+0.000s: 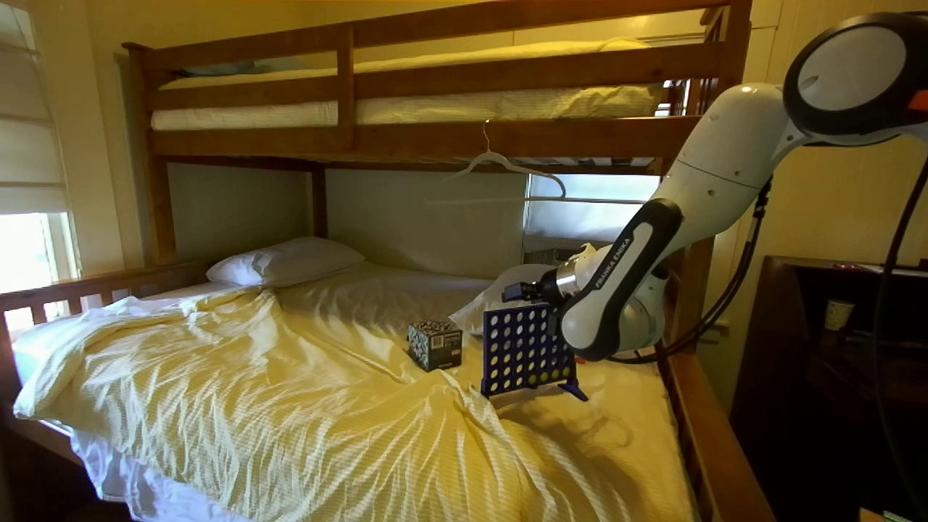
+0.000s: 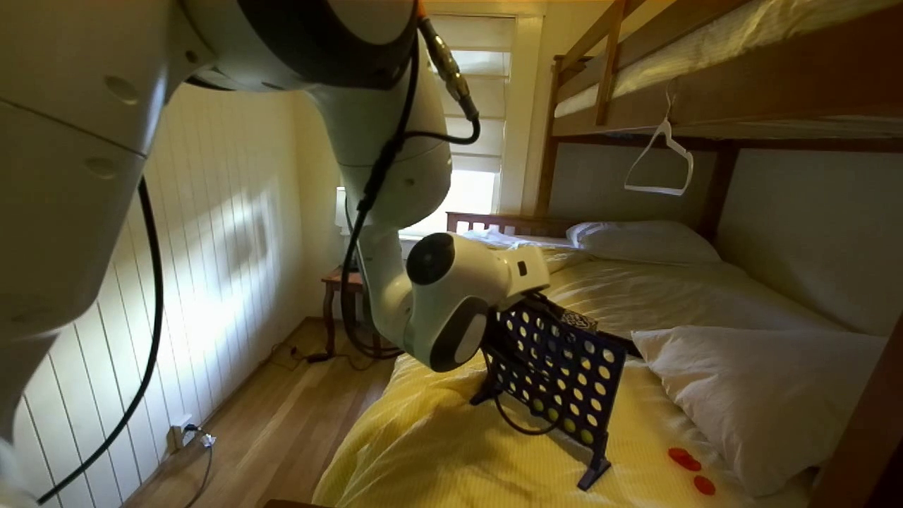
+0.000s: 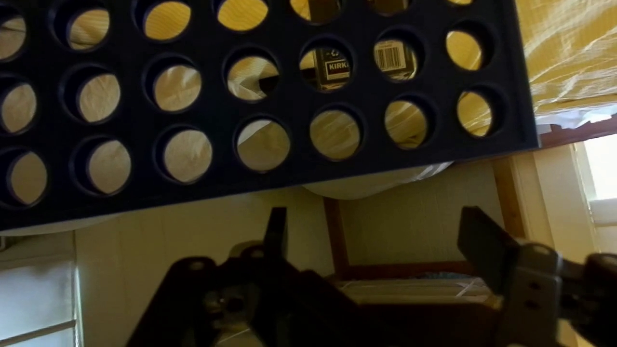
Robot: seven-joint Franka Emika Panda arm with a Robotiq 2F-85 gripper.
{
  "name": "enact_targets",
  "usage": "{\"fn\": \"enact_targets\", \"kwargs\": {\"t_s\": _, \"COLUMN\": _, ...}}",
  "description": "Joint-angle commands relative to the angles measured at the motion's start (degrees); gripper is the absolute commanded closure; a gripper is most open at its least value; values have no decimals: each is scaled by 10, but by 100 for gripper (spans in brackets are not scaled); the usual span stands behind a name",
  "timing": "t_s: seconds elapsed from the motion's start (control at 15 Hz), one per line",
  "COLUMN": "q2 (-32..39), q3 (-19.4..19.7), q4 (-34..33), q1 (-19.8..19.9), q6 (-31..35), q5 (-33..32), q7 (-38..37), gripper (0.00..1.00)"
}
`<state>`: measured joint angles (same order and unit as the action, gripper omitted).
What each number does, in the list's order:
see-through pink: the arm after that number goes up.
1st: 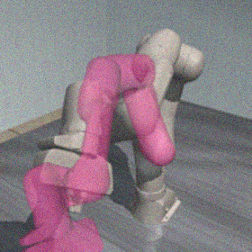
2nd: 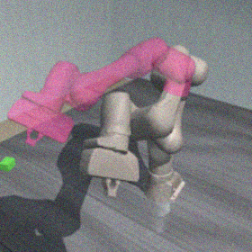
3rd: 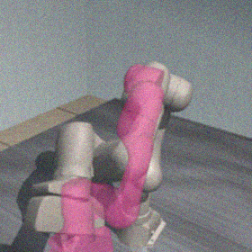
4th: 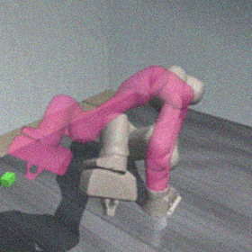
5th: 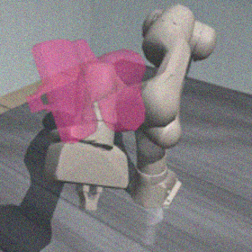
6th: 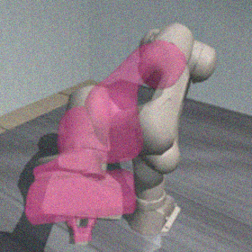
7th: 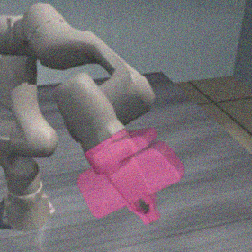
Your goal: Put the yellow chip inside the gameboard.
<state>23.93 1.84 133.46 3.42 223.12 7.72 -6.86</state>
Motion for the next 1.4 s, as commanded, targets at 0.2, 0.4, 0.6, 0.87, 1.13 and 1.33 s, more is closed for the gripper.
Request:
{"fn": "enact_targets", "kwargs": {"t_s": 0.2, "q2": -15, "q3": 2, "q4": 30, "q1": -4, "q6": 47, "q5": 1, "q7": 10, "gripper": 0}}
{"fn": "enact_targets", "kwargs": {"t_s": 0.4, "q2": -40, "q3": 1, "q4": 60, "q1": 1, "q6": 43, "q5": -14, "q7": 9, "gripper": 0}}
{"fn": "enact_targets", "kwargs": {"t_s": 0.6, "q2": -72, "q3": 7, "q4": 89, "q1": 0, "q6": 24, "q5": -2, "q7": 19, "gripper": 0}}
{"fn": "enact_targets", "kwargs": {"t_s": 0.87, "q2": -126, "q3": 14, "q4": 131, "q1": 7, "q6": -32, "q5": -19, "q7": 28, "gripper": 0}}
{"fn": "enact_targets", "kwargs": {"t_s": 1.13, "q2": -177, "q3": 8, "q4": 152, "q1": 32, "q6": -143, "q5": -93, "q7": 4, "gripper": 0}}
{"fn": "enact_targets", "kwargs": {"t_s": 1.33, "q2": -205, "q3": 9, "q4": 157, "q1": 44, "q6": -206, "q5": -133, "q7": -4, "gripper": 0}}
